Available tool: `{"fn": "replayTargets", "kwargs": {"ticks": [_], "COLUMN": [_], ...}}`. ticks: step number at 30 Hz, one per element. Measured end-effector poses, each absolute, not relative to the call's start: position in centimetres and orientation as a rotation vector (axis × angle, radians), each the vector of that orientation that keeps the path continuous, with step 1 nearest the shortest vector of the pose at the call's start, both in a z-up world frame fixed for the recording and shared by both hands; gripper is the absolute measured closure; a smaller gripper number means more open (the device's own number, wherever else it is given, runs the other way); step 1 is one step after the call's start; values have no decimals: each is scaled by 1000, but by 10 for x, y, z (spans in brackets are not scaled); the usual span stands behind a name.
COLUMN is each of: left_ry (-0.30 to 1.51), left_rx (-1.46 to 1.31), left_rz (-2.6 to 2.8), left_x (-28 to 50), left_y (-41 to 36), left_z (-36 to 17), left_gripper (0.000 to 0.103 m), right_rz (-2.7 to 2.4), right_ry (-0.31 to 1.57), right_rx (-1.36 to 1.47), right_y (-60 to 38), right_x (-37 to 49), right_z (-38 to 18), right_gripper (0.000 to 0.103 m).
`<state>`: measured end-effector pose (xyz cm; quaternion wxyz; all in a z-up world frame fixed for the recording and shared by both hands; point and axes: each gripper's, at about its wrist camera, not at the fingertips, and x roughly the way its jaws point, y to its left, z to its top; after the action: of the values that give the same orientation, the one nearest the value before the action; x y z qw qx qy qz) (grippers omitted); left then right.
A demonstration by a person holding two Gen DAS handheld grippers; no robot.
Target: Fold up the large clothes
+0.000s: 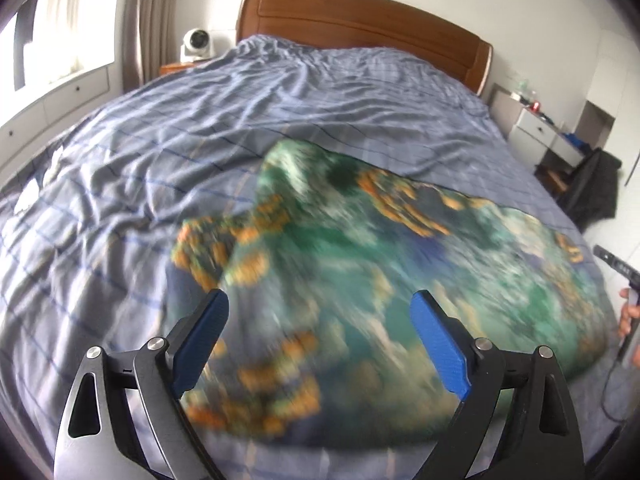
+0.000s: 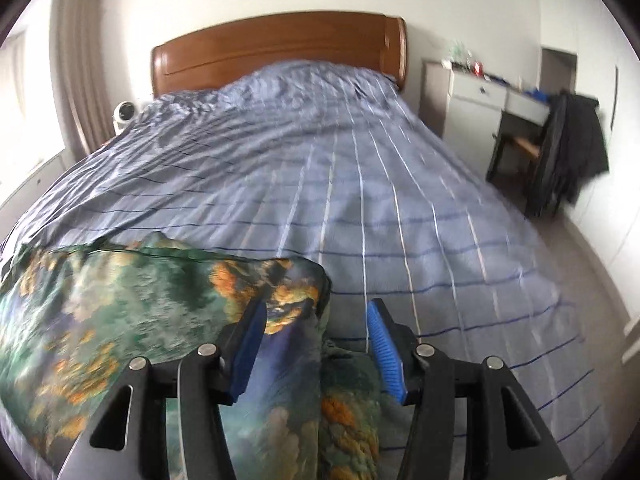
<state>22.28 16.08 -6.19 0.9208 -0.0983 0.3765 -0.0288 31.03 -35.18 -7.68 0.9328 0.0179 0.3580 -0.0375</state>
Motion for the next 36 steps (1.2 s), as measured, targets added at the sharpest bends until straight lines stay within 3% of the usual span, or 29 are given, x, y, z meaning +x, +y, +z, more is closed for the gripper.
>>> {"fn": "replayTargets", "kwargs": {"ticks": [5,17,26,36], "left_ry": [775,810,805,768], "left_rx": [-230,-146,-77,-56], "left_rz": [-97,-154,-189,-264], "left_x": [195,161,158,196], "left_y": [147,120,95,52], "left_z": [-60,-62,-57,-26], "left_gripper": [9,9,9,9], "right_rz": [26,184,86,65], "right_ry": [691,723,797,773], "right_rx": [16,-63,-12,70], "right_y": [-325,-265,-295,-308], "right_x": [273,211,196,168], "right_z": [-52,-60,-92,-90], "right_gripper": [43,43,43,43]}}
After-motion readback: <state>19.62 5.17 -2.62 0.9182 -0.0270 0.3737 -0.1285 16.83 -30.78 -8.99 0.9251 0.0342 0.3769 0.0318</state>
